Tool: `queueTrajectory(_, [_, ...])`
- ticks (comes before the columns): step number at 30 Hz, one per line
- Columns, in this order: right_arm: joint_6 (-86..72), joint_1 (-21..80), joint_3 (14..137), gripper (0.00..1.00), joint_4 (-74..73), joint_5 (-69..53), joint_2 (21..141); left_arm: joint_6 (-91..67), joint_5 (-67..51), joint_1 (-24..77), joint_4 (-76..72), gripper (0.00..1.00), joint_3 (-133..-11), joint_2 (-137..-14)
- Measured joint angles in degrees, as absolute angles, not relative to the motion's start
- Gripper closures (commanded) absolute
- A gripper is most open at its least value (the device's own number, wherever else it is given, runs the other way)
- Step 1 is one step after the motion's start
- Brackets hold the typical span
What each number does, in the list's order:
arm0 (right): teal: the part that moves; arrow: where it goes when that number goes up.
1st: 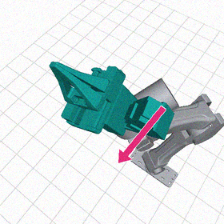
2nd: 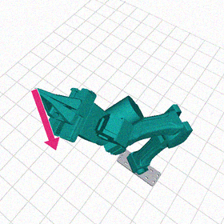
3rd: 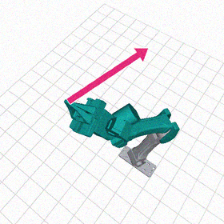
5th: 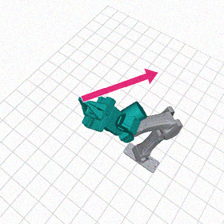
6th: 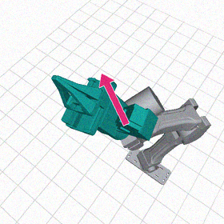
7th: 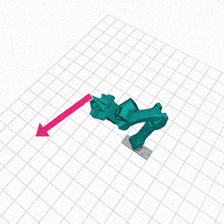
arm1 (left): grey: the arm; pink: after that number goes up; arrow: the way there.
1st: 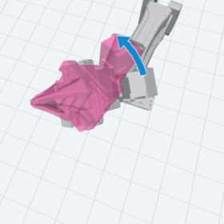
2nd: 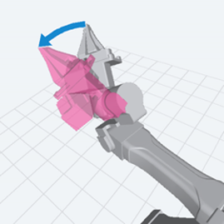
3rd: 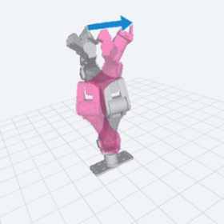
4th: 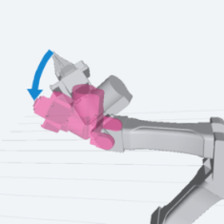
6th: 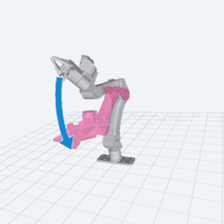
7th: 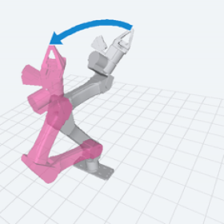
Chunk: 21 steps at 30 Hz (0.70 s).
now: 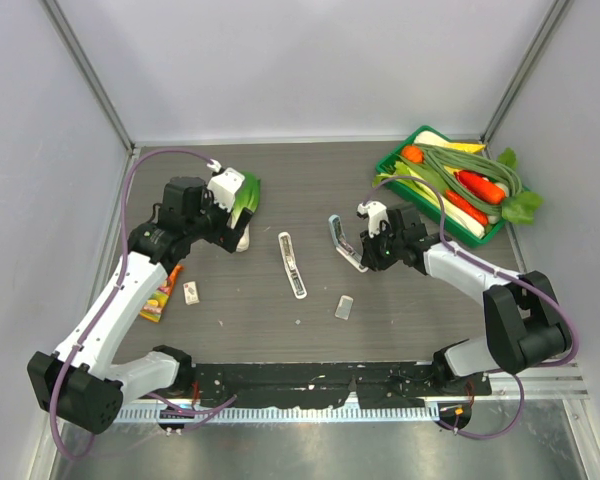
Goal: Load the staples into the stapler
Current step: Install the staple into the stapler.
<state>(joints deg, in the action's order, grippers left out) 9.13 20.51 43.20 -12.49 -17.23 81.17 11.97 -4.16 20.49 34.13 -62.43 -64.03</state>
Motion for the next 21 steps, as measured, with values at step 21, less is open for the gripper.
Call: queueTrajectory(21, [9.10,20.51,43.20,0.80,-12.49,-17.21,81.76,11.97,-4.16,20.49,34.13,0.00,-62.43,-64.03])
